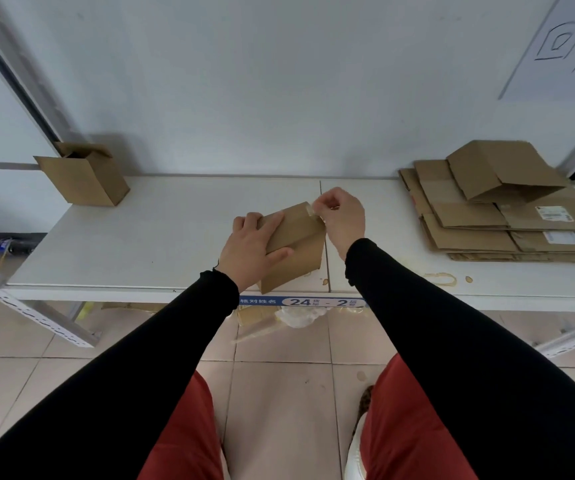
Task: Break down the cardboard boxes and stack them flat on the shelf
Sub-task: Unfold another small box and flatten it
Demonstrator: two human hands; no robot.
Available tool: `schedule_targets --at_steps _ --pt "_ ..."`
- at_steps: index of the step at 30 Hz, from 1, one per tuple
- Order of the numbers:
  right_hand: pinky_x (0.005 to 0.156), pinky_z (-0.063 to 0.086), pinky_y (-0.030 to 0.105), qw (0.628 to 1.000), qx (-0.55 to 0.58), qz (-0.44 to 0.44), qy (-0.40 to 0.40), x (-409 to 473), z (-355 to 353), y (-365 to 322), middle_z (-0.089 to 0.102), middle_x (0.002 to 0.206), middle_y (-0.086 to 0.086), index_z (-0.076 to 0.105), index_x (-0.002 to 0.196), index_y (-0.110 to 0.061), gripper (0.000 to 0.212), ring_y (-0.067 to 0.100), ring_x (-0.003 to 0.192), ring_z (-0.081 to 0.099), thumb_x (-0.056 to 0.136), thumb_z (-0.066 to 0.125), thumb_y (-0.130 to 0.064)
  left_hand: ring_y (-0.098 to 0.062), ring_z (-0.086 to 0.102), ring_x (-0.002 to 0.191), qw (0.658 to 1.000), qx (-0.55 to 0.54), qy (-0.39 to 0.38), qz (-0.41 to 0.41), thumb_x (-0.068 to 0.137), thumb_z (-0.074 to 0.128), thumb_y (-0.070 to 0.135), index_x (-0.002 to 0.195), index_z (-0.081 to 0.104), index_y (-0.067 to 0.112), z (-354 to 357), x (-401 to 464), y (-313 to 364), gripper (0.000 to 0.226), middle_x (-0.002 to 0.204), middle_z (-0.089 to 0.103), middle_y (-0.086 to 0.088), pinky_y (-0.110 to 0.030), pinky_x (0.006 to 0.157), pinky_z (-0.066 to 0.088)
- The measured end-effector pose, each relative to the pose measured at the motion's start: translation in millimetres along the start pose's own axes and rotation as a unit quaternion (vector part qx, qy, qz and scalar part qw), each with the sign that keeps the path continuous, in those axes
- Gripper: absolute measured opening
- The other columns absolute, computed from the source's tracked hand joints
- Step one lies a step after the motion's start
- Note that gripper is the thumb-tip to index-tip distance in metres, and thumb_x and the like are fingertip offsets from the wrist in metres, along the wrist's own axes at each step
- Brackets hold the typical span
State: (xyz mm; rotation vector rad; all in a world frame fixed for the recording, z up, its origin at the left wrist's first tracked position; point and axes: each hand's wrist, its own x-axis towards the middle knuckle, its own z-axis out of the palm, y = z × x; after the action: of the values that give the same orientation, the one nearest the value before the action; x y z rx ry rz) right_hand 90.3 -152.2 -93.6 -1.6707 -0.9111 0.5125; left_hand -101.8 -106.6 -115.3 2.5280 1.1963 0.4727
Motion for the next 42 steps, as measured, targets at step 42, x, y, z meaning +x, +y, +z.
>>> schedule_targets --at_steps 42 --pt "0.063 0.048 0.039 0.993 -0.068 0.006 -0.093 -10 -16 15 0.055 0.078 0.021 0.061 0.081 0.005 0.059 0.033 0.067 0.053 0.100 0.048 -0.050 -0.027 0.048 0.110 0.990 0.134 -0.020 0.043 0.080 0.062 0.060 0.141 0.039 0.028 11 29 19 0.073 0.124 0.053 -0.003 -0.040 0.093 0.038"
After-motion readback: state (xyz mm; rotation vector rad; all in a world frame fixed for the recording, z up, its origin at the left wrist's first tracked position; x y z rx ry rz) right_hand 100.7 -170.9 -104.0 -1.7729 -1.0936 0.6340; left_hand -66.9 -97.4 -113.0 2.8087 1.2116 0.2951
